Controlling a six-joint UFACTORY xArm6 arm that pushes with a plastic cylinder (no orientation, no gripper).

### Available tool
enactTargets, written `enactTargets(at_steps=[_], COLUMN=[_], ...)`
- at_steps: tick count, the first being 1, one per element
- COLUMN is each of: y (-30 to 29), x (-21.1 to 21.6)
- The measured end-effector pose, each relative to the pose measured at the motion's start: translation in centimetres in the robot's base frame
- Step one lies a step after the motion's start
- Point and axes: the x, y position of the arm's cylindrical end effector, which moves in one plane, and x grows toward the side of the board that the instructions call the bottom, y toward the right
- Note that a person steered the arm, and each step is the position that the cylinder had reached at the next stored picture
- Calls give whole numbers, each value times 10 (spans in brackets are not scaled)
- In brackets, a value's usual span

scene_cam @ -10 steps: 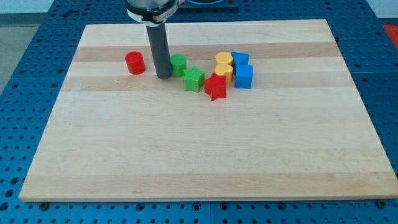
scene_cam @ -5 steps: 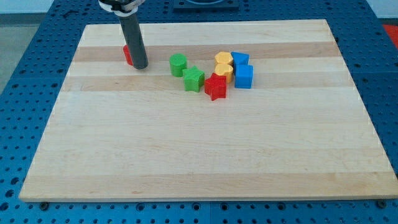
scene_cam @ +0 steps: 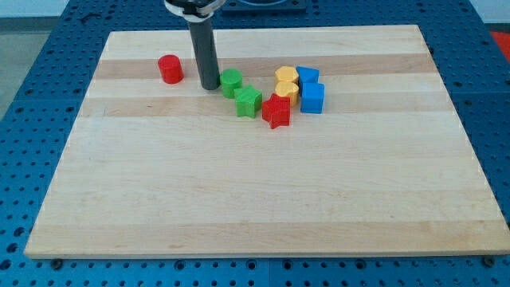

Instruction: Slide the green circle to the top green star

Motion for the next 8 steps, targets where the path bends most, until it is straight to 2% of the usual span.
enactTargets(at_steps=[6,7,8], y=[27,22,-23], x=[0,0,8])
